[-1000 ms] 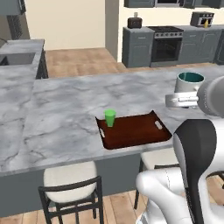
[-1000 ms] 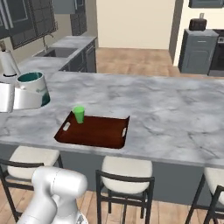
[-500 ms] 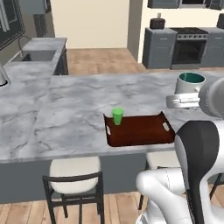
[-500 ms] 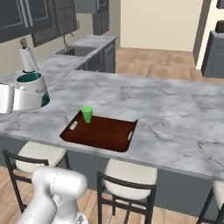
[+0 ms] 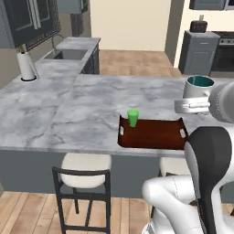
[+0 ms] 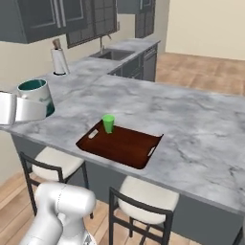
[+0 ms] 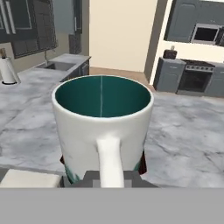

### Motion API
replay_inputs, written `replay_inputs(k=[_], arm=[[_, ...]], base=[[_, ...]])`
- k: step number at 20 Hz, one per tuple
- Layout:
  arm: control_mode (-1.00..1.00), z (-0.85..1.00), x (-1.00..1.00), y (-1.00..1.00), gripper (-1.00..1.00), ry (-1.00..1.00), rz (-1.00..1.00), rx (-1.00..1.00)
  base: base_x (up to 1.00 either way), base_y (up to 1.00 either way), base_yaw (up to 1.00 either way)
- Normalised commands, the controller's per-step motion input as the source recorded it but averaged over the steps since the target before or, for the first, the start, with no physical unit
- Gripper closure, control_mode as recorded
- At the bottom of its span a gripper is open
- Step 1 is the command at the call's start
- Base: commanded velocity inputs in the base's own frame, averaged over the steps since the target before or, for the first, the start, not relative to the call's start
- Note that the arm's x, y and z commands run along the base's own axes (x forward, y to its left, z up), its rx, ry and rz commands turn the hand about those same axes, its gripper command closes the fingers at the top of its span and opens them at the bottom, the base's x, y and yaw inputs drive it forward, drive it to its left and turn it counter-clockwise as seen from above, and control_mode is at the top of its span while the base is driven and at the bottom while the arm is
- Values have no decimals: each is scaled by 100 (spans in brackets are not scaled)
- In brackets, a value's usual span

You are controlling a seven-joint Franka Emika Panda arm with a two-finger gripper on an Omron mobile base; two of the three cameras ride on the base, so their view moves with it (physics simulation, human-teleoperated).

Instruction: There is a tray on the dining counter. Grab the cup, mug, and pitcher and place them on the tray. The pitcher may be placed next to the tray if it cannot fit the tray.

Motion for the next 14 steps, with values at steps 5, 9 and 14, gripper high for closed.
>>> replay_inputs(k=[5,9,14], arm=[[100,0,0,0,100,0,0,0],[-100,-6,17,-23,100,18,28,28],[-100,0,16,-27,100,15,27,20]], base=[[52,-33,42],[8,-8,10],[0,0,0]])
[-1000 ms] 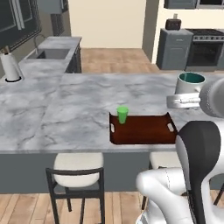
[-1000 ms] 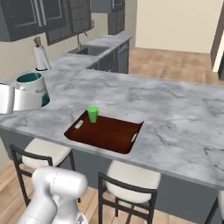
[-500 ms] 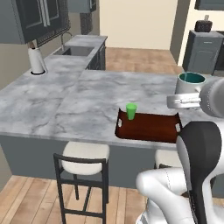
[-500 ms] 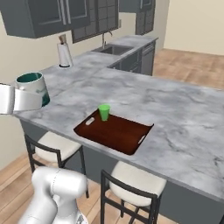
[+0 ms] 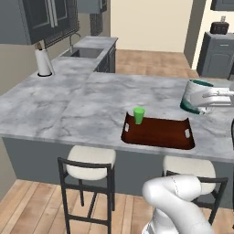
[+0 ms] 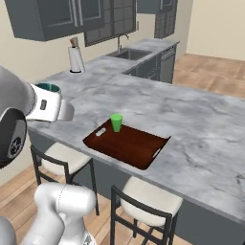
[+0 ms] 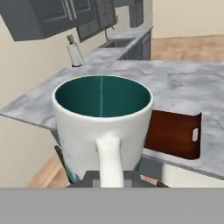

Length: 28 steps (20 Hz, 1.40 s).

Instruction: There is a tray on the dining counter. Grab the cup, mug, and pitcher and place them on the tray. The pitcher may be placed next to the tray if it cannot fit the tray.

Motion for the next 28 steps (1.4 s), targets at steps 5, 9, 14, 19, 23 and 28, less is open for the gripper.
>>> replay_inputs(k=[5,9,14,19,23,28], arm=[[-100,-4,8,-10,100,4,21,0],[-100,-28,10,-20,100,0,27,-2],[-100,-40,18,-22,100,0,30,0],[-100,-50,30,-18,100,0,31,0],[-100,-56,39,-7,100,-5,33,-1],[-100,-58,40,-4,100,-29,30,-2]], base=[[0,0,0],[0,0,0],[0,0,0],[0,0,0],[0,0,0],[0,0,0]])
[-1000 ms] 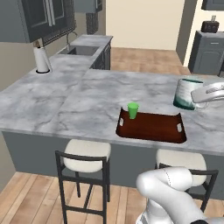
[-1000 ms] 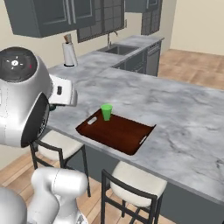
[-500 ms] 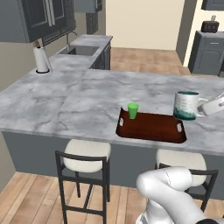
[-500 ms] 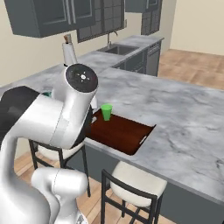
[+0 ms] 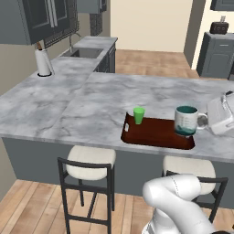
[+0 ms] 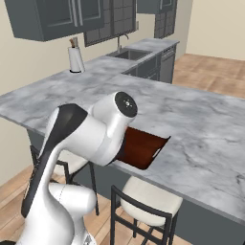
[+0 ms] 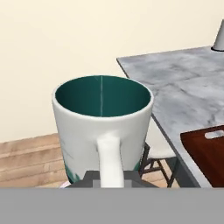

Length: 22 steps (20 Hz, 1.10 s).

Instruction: There is a tray on the dining counter. Grab the cup, mug, and pitcher and place them on the tray. The pitcher may be placed next to the tray if it cannot fit the tray.

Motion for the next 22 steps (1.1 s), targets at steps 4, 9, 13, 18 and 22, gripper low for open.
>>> replay_inputs(k=[4,9,13,18,22], arm=[[-100,-40,72,-16,100,-17,20,0],[-100,-25,74,-15,100,-7,11,0],[-100,-15,72,-8,100,2,6,1],[-100,-25,45,-1,100,13,6,7],[-100,-37,16,-3,100,6,6,5]], base=[[0,0,0],[0,0,0],[0,0,0],[0,0,0],[0,0,0]])
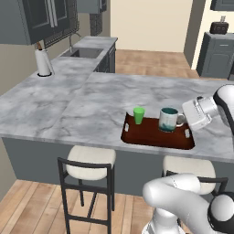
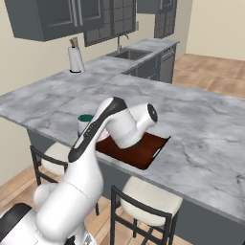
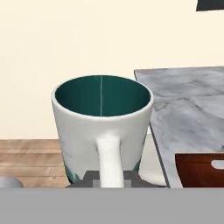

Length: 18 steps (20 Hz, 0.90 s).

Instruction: There is a tray on the dining counter. Grab the cup, mug, and pitcher and place them on the tray. The pitcher may be placed next to the tray if it cannot fit the tray.

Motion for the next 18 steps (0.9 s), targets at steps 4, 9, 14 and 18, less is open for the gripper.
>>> replay_inputs(k=[4,9,14,18], arm=[[-100,-29,7,0,100,-1,8,0],[-100,-19,9,0,100,-1,7,0],[-100,-19,17,0,100,-3,6,0],[-100,-25,26,0,100,-8,3,0]], base=[[0,0,0],[0,0,0],[0,0,0],[0,0,0]])
